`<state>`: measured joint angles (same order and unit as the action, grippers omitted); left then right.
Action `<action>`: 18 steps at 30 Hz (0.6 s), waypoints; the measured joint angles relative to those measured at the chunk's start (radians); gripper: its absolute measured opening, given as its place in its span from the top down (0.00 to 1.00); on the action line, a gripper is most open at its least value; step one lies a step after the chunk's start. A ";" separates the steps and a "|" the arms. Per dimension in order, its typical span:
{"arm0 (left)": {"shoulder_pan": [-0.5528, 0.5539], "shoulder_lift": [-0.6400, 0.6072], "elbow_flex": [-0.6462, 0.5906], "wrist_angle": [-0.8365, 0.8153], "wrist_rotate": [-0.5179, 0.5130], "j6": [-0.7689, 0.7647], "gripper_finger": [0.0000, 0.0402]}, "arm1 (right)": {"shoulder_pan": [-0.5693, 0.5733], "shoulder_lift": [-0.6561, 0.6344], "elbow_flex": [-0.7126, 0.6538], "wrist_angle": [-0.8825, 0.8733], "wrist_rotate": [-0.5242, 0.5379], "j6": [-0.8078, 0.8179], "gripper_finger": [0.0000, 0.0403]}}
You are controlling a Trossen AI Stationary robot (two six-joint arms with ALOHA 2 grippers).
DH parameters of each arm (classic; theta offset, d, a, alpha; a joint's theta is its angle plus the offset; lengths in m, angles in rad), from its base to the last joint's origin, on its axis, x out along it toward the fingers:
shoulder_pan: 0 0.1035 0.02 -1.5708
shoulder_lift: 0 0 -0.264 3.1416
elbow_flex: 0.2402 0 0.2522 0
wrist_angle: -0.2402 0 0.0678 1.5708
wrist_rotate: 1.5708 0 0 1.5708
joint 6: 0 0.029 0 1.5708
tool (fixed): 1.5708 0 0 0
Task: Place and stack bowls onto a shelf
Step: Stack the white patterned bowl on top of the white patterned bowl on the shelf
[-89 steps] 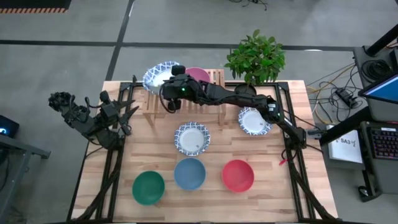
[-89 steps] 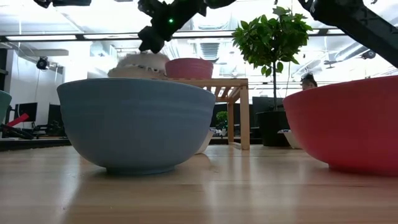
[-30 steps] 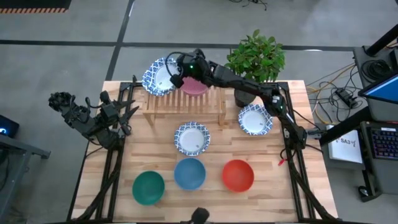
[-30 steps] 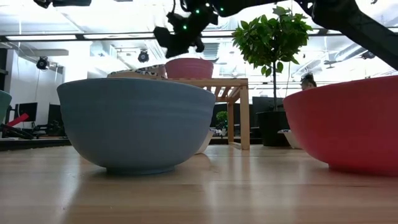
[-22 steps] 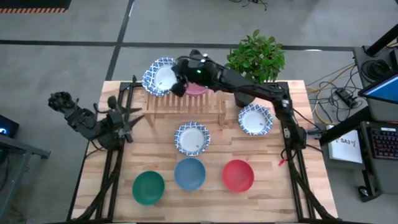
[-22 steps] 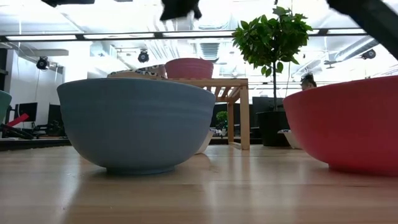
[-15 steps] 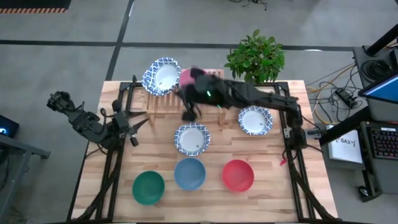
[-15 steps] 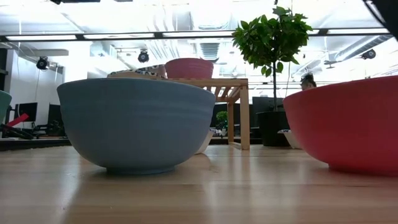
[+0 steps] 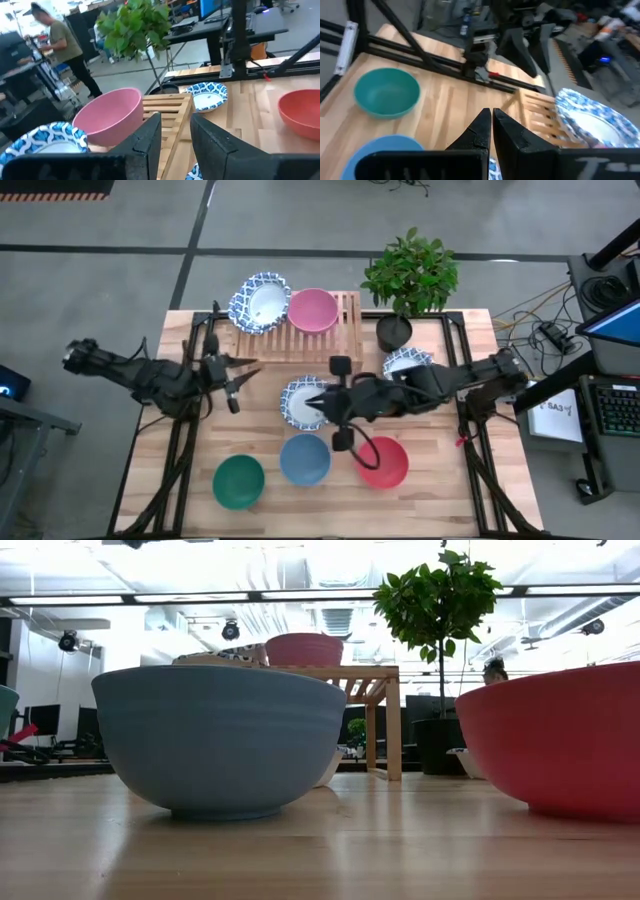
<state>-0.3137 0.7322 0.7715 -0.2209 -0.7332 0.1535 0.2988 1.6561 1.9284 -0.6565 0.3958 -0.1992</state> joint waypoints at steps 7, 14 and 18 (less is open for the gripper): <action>0.238 0.052 0.004 -0.006 0.184 -0.016 0.79 | 0.027 -0.199 -0.375 0.170 0.023 0.056 0.98; 0.472 0.179 0.098 -0.045 0.425 -0.015 0.79 | 0.070 -0.359 -0.758 0.446 0.015 0.086 0.98; 0.542 0.256 0.161 -0.119 0.385 -0.001 0.78 | 0.114 -0.429 -0.943 0.619 0.016 0.080 0.98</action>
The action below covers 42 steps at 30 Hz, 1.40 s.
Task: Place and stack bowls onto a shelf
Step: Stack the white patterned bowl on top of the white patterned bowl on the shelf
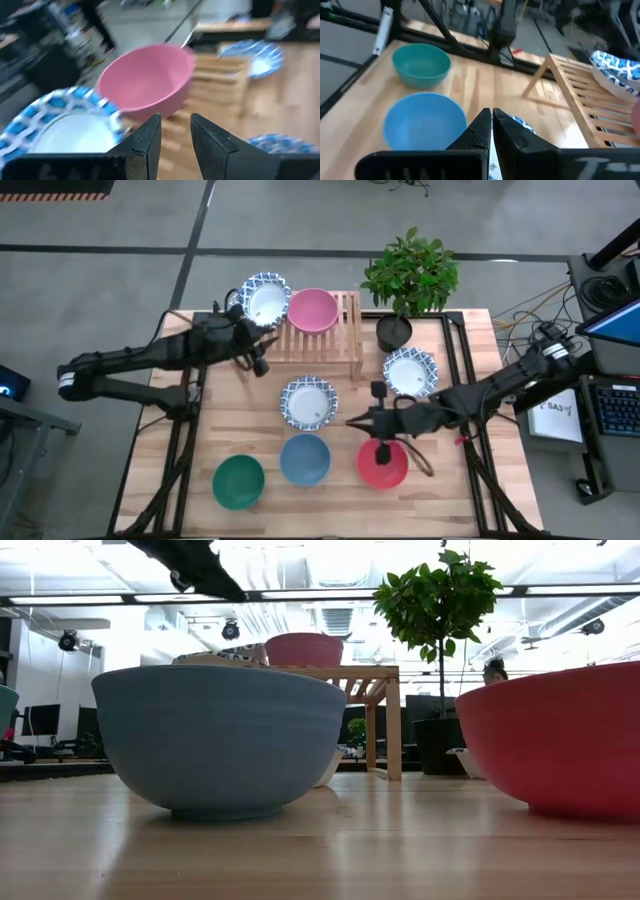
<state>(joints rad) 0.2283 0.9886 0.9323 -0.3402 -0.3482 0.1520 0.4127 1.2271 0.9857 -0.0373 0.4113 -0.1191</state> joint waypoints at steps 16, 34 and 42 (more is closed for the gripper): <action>0.097 0.185 0.081 -0.041 -0.198 0.108 0.52 | 0.031 -0.218 -0.283 0.202 0.001 -0.079 0.98; 0.147 0.243 0.087 -0.042 -0.184 0.104 0.65 | 0.030 -0.243 -0.301 0.208 0.009 -0.116 0.98; 0.148 0.270 0.087 -0.042 -0.183 0.093 0.73 | 0.030 -0.243 -0.301 0.208 0.009 -0.105 0.98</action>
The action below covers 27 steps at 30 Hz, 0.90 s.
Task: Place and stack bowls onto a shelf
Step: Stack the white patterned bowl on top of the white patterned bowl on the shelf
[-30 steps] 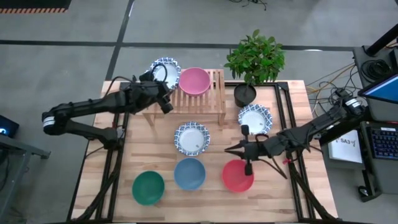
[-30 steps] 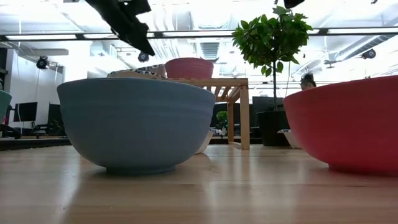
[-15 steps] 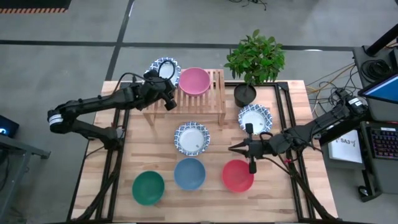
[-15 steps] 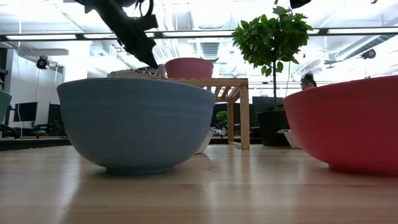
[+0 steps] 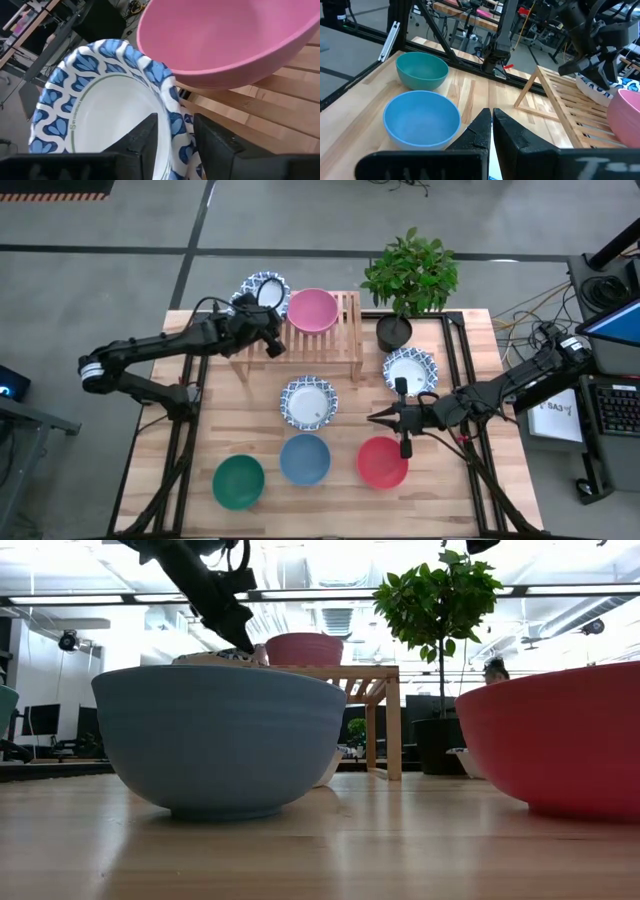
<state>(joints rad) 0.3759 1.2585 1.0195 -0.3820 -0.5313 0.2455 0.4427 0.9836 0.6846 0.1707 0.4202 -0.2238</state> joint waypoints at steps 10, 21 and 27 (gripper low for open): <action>0.000 -0.001 0.003 0.000 -0.001 -0.004 0.86 | 0.000 0.000 0.000 0.000 0.000 0.003 0.98; 0.000 -0.003 0.079 -0.098 -0.050 -0.029 0.99 | 0.000 0.000 0.000 0.003 0.001 0.003 0.98; 0.000 -0.003 0.201 -0.275 -0.051 -0.025 1.00 | 0.000 0.000 0.000 0.004 0.001 0.003 0.98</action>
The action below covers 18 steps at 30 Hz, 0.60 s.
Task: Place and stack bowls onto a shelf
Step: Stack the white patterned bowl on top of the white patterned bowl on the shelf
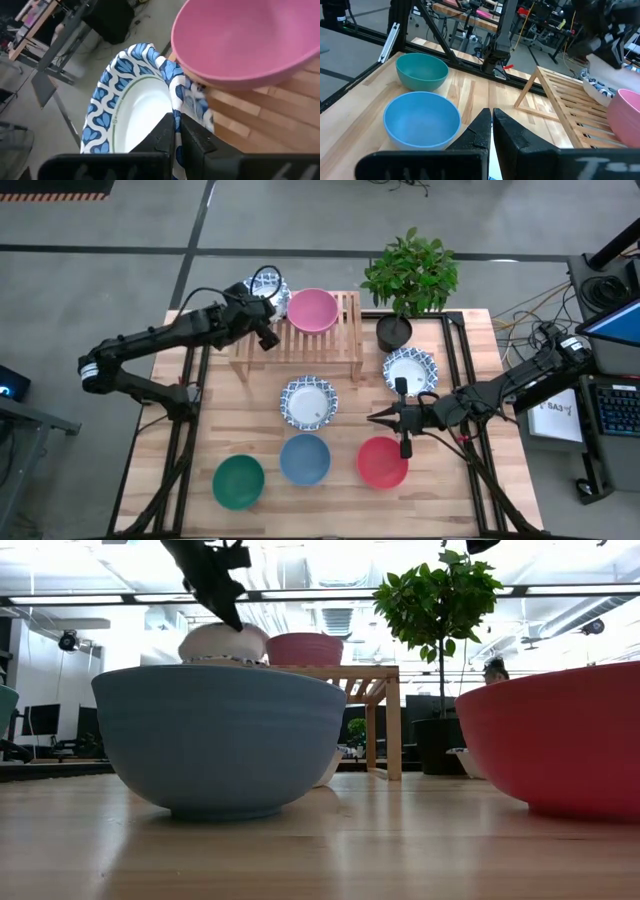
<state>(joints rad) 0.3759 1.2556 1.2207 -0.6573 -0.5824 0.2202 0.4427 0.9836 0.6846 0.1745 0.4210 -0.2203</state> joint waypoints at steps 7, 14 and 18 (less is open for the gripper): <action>0.000 -0.002 0.075 -0.148 0.077 -0.005 1.00 | 0.000 0.000 0.000 0.003 0.000 0.000 0.98; 0.000 0.017 0.067 -0.133 0.069 0.007 1.00 | 0.000 0.000 0.000 0.014 0.000 0.000 0.98; 0.000 0.034 0.067 -0.119 0.066 0.007 0.98 | 0.000 0.000 0.000 0.015 0.000 0.000 0.98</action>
<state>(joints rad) 0.3759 1.2893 1.2881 -0.7766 -0.5161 0.2268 0.4427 0.9840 0.6845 0.1894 0.4210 -0.2203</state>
